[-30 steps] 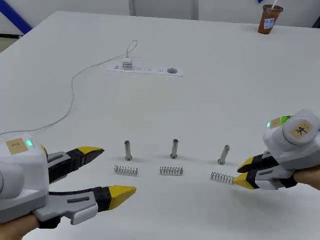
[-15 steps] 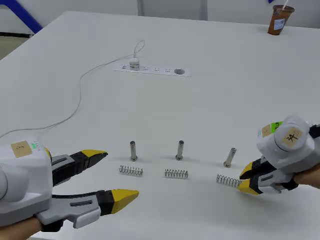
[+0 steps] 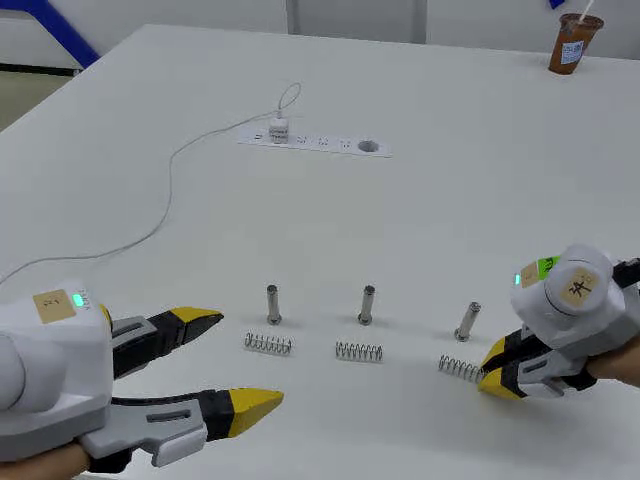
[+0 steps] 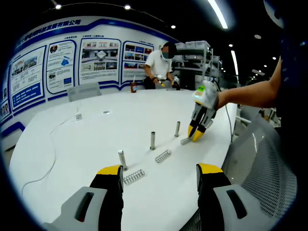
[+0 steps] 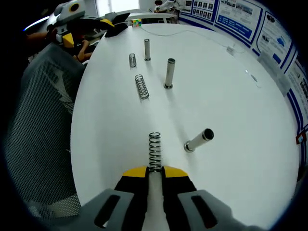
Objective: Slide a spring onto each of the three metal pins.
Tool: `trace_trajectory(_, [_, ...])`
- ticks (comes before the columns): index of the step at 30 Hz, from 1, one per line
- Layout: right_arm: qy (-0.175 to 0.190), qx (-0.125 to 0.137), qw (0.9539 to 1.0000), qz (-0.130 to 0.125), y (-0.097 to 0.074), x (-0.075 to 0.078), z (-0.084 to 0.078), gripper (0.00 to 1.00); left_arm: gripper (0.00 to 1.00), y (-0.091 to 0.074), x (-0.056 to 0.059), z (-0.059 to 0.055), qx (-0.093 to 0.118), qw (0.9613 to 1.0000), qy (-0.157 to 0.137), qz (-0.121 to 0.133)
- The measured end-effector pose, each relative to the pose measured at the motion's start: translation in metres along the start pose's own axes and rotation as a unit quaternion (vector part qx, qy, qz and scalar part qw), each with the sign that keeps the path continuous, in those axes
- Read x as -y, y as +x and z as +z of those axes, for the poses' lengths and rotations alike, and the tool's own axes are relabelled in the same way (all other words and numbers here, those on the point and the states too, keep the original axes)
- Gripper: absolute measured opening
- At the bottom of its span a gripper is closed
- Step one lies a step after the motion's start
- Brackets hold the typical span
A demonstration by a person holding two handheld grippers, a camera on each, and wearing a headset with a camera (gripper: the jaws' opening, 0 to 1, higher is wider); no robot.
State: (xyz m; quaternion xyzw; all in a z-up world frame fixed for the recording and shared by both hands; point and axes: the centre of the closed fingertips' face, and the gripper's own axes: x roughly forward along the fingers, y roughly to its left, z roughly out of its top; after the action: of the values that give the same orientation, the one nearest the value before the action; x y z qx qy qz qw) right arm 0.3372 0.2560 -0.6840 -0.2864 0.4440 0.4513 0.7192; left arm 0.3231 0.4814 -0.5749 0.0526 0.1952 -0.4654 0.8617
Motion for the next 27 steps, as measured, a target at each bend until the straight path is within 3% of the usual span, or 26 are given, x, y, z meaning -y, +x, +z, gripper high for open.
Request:
trace_trajectory(18, [-0.011,0.009,0.9994,-0.032,-0.028,0.000,0.024,0.12,0.63,0.007,0.007,0.000,0.003,0.9998,0.004,-0.020])
trace_trajectory(27, [0.004,0.001,0.9994,-0.036,-0.035,0.002,0.027,0.12,0.63,0.005,0.007,-0.001,0.009,0.9997,0.003,-0.021])
